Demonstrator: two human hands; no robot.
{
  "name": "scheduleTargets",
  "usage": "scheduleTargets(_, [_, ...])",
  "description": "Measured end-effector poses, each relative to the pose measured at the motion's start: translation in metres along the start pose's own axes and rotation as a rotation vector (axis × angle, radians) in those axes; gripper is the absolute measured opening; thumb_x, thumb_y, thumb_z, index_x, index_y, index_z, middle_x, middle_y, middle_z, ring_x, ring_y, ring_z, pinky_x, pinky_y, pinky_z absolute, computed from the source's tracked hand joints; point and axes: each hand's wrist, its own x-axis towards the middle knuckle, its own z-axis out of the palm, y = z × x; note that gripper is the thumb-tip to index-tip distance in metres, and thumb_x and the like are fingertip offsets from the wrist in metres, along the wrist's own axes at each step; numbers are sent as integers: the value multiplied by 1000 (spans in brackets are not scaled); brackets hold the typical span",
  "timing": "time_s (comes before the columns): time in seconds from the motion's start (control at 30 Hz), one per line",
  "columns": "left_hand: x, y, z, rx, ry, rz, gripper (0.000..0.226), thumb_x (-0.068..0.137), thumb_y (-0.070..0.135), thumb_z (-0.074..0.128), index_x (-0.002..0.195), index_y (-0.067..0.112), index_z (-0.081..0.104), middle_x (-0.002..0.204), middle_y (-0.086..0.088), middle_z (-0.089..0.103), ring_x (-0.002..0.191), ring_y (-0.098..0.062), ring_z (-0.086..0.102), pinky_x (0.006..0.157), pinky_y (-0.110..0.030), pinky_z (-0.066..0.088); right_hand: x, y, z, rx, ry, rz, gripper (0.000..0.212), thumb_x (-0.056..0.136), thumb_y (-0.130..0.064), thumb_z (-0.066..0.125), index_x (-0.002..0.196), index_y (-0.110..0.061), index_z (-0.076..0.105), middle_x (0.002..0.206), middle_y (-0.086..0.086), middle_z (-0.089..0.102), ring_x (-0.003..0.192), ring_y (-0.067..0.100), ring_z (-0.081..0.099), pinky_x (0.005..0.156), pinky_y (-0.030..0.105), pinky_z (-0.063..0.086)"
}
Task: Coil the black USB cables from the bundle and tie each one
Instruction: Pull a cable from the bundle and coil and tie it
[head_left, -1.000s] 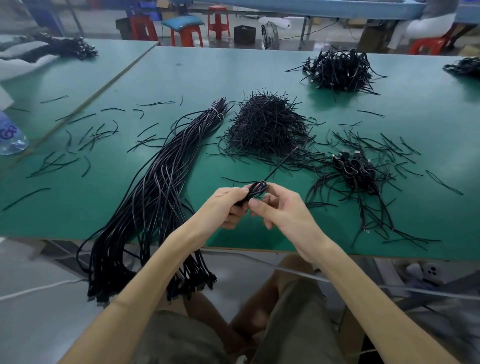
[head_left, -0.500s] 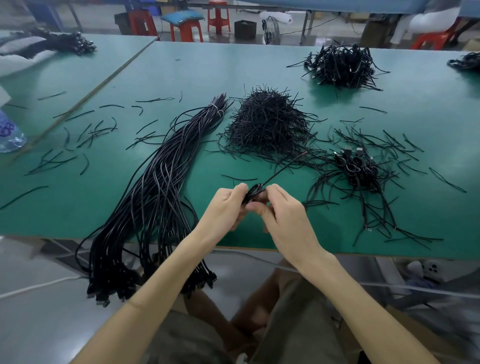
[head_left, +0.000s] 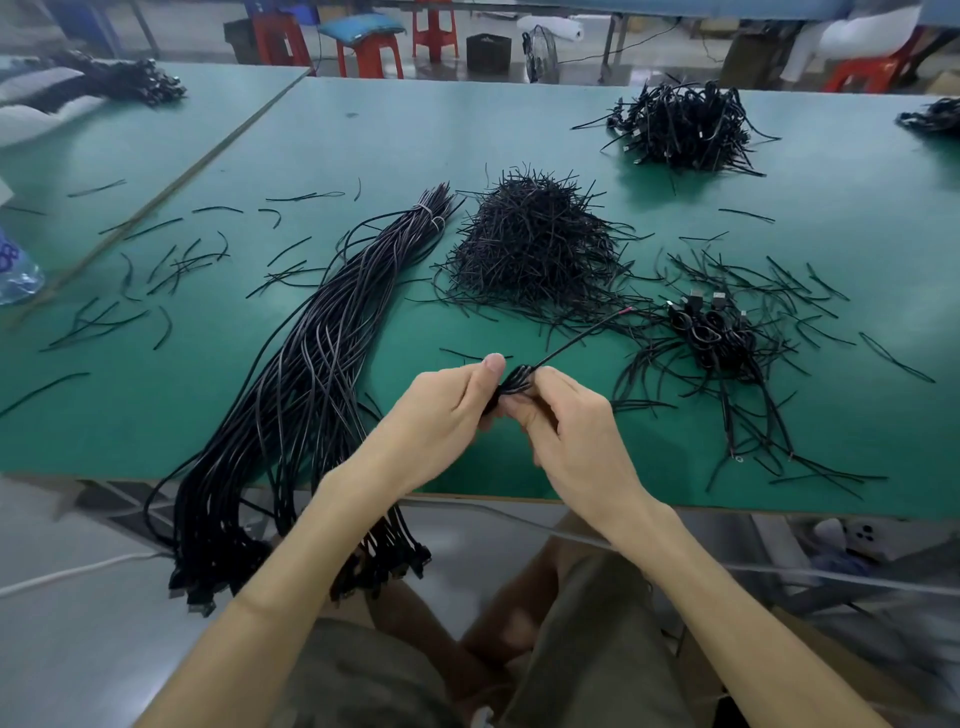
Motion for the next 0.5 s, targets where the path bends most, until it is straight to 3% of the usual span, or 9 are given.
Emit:
scheduleTargets(0.1, [1,3,-8,-107,-90,87,47,105,44,36,95,11,68,79,10,71,72,-11,69,66,-16,48,4,-1,-2,65,3,37,19,101,-15,61,83,-8,62,64,-19,53,59,4,55,62,16,40])
scheduleTargets(0.2, [-1,6,-13,-268,-115,101,30,108,22,41,115,7,66,87,-3,70,70,-19,73,60,-17,50,7,-3,-4,109,-9,53,20,101,-17,61,81,-12,61,63,-18,58,53,10,56,58,19,42])
scheduleTargets(0.33, [-3,9,-19,-409,-133,-10,29,108,21,45,118,2,64,81,-15,67,68,-39,75,62,-47,61,9,-2,-1,154,-2,88,25,101,-21,62,78,-13,57,56,-8,56,42,15,51,51,27,44])
scheduleTargets(0.5, [-4,10,-27,-487,-139,-33,24,108,13,45,127,6,59,79,-19,71,67,-41,74,64,-39,61,9,0,1,251,-2,146,27,102,-28,60,76,-21,57,54,8,57,41,19,51,50,28,43])
